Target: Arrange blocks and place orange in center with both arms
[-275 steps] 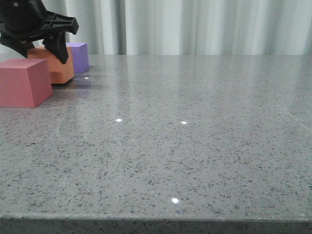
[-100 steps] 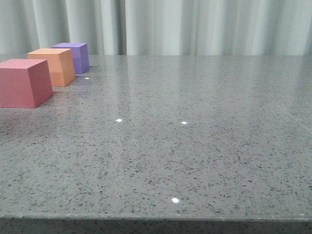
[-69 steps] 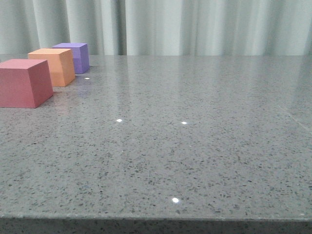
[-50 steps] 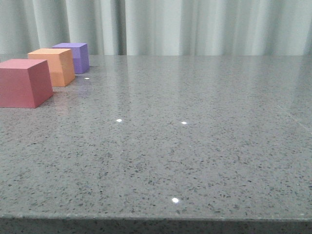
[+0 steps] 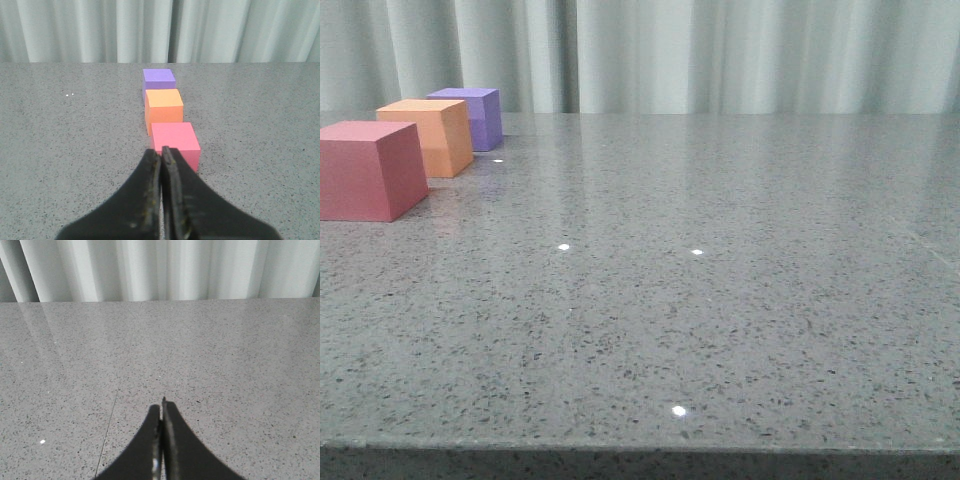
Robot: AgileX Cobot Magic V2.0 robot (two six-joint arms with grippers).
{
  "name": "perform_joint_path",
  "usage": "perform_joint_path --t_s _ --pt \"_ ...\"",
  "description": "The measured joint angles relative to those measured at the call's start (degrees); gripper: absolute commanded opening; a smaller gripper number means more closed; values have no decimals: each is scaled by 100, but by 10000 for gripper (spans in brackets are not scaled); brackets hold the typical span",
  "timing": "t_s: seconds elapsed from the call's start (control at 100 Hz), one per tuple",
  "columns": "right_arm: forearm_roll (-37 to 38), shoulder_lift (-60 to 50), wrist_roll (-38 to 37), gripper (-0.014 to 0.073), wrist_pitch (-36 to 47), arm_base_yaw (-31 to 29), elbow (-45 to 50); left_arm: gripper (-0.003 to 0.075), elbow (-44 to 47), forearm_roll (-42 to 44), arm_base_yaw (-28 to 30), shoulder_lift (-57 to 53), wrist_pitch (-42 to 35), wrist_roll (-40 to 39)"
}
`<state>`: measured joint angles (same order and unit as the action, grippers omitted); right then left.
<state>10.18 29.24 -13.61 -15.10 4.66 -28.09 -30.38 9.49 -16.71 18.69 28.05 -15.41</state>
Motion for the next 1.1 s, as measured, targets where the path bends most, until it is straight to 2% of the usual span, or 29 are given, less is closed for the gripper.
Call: perform_joint_path --t_s 0.56,0.8,0.92,1.1 --pt "0 0 0 -67 0 0 0 -20 0 -10 0 0 -46 0" --pt "0 0 0 -67 0 0 0 -20 416 275 38 0 -1180 0" --pt "0 0 0 -67 0 0 0 -20 855 300 301 -76 -1880 0" --pt "0 0 0 -67 0 0 0 -20 1515 -28 777 -462 -2317 0"
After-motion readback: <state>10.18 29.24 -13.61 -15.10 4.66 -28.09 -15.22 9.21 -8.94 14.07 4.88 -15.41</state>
